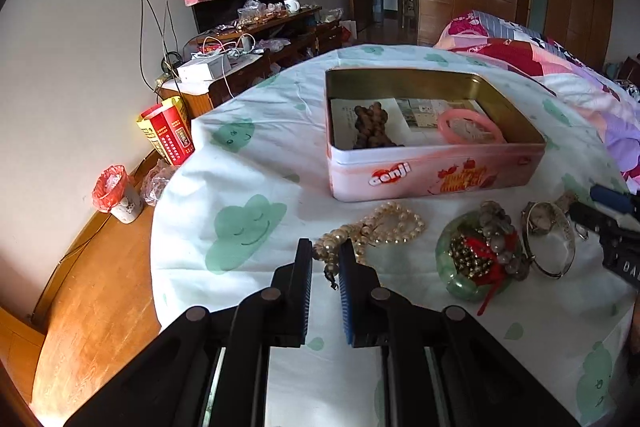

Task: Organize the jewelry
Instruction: 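Grasp the pearl necklace with the left tool while the right grasps a silver watch, then lift pearl necklace and silver watch and carry both toward the tin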

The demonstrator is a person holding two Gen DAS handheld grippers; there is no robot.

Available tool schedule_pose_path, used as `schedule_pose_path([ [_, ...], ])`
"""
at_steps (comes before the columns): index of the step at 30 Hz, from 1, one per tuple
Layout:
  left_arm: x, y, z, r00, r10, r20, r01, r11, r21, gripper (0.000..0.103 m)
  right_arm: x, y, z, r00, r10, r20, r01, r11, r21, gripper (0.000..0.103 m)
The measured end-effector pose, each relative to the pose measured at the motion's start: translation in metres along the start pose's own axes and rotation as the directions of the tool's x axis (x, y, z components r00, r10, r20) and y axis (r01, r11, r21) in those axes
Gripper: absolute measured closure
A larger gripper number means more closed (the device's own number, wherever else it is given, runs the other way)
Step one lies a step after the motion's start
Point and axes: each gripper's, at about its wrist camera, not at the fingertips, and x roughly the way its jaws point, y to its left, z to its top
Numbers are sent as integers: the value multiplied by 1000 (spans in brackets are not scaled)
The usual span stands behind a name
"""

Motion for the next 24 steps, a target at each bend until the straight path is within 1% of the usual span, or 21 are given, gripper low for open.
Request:
schedule_pose_path([
  [3, 5, -1, -3, 1000, -20, -23, 20, 1000, -8, 91, 1, -2, 5, 1000, 7, -3, -7, 1000, -5, 49],
  [8, 6, -2, -5, 1000, -19, -25, 19, 1000, -5, 91, 11, -7, 11, 998, 45, -40, -44, 999, 28, 49],
  [10, 7, -3, -6, 999, -22, -28, 22, 1000, -2, 91, 13, -8, 11, 997, 64, -52, -62, 997, 38, 53],
  [12, 7, -4, -7, 999, -24, -30, 24, 1000, 0, 94, 14, -4, 10, 993, 96, -64, -94, 995, 29, 67],
  [13, 7, -4, -6, 999, -26, -29, 26, 1000, 2, 97, 15, -3, 10, 992, 106, -72, -104, 994, 27, 71],
  [14, 6, -4, -6, 999, -29, -26, 29, 1000, 2, 97, 16, 1, 8, 990, 113, -80, -112, 994, 19, 74],
  [15, 4, -4, -5, 999, -29, -22, 30, 1000, 3, 97, 14, 3, 7, 992, 101, -73, -101, 995, 8, 75],
  [18, 1, -5, -5, 999, -36, -14, 36, 999, 11, 97, 9, 0, 7, 992, 115, -49, -114, 993, 25, 79],
  [24, -9, -5, 0, 999, -38, 14, 38, 999, 15, 98, -4, -5, 11, 994, 107, -2, -107, 994, 39, 81],
])
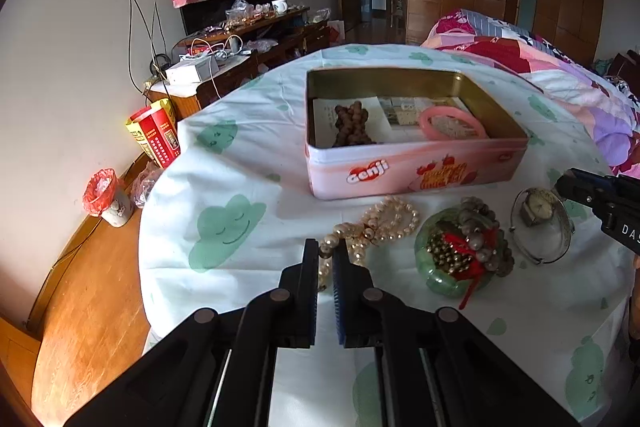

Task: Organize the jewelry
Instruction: 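Lift pearl necklace and silver watch and carry both toward the tin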

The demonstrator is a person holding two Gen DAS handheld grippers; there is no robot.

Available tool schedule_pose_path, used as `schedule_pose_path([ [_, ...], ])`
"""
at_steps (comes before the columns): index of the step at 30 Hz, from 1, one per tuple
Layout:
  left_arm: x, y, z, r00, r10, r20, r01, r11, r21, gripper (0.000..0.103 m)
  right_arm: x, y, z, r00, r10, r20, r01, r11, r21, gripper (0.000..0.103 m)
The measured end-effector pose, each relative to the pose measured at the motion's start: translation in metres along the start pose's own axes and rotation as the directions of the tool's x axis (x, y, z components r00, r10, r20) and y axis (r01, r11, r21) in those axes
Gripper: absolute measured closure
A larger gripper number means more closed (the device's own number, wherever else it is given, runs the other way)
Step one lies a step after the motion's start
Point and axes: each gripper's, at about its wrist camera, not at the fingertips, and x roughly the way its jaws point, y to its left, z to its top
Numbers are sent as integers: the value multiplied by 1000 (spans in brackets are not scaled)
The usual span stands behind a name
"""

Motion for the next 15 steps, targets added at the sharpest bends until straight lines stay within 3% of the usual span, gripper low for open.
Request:
schedule_pose_path([
  [15, -39, 11, 24, 996, 2, 92, 1, 1000, -29, 98, -27, 1, 19, 995, -39, 86, 42, 999, -30, 81],
])
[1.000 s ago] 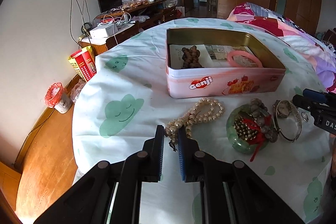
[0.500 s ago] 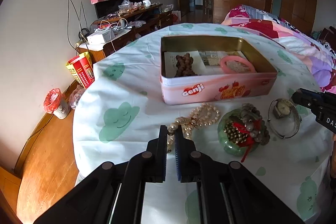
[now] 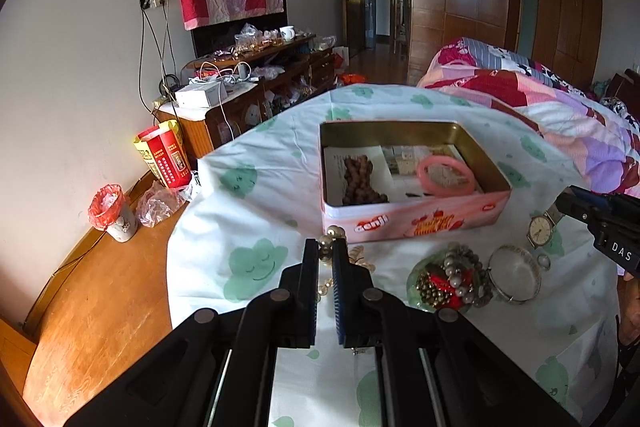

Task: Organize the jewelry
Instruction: 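Lift pearl necklace and silver watch and carry both toward the tin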

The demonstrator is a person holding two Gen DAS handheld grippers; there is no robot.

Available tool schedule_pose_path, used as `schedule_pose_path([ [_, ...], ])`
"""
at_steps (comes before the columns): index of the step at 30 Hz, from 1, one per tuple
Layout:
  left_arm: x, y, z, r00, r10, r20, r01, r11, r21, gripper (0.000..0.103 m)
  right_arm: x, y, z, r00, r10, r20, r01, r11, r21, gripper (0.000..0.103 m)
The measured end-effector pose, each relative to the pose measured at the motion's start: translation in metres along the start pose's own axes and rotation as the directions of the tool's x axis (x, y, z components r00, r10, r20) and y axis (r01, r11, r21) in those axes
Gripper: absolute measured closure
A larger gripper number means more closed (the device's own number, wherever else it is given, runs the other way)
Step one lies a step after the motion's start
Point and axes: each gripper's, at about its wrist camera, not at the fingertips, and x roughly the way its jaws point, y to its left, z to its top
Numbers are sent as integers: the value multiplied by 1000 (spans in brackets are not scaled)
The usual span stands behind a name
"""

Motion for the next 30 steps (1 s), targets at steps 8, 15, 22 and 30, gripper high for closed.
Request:
schedule_pose_path([
  [8, -13, 3, 9, 999, 5, 32, -5, 1000, 0, 98, -8, 0, 5, 1000, 1, 22, -1, 1000, -2, 81],
  [15, -15, 0, 14, 999, 21, 40, -21, 1000, 3, 98, -10, 2, 8, 999, -7, 31, 8, 1000, -16, 81],
  [22, -16, 0, 17, 999, 32, 44, -32, 999, 4, 98, -9, 3, 10, 999, -11, 33, 12, 1000, -18, 81],
  [30, -17, 0, 32, 997, 41, 67, -42, 999, 15, 98, -9, 4, 19, 999, -17, 41, 18, 999, -28, 81],
])
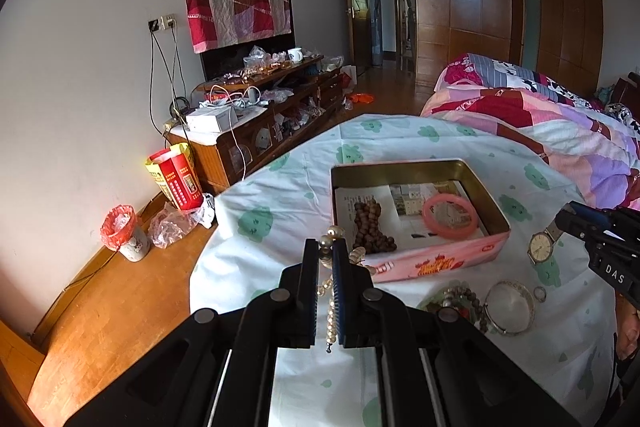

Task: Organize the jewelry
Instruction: 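Lift pearl necklace and silver watch and carry both toward the tin, then lower pearls and watch into the tin and open both tools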

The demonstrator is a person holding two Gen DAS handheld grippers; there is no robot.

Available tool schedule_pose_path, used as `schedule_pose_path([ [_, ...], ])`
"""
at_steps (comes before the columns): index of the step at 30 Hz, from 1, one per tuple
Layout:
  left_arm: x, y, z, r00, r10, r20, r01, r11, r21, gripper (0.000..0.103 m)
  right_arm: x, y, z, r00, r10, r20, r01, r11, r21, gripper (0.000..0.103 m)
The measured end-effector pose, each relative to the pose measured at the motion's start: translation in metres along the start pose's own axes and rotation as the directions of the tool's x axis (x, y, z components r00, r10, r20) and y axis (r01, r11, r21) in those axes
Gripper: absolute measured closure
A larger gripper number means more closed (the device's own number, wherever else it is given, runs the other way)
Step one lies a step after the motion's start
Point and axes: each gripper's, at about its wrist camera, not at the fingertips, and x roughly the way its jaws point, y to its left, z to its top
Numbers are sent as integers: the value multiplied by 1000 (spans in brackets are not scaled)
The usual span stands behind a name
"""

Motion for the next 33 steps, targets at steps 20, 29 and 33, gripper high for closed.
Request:
schedule_pose_path([
  [20, 14, -9, 40, 999, 26, 42, -28, 998, 50, 98, 7, 7, 31, 999, 12, 32, -11, 999, -33, 81],
  [29, 29, -16, 59, 998, 34, 45, -38, 996, 80, 98, 18, 13, 50, 999, 17, 44, -15, 999, -53, 81],
  [33, 41, -18, 66, 998, 44, 40, -48, 995, 87, 98, 24, 14, 58, 999, 18, 44, -16, 998, -60, 81],
])
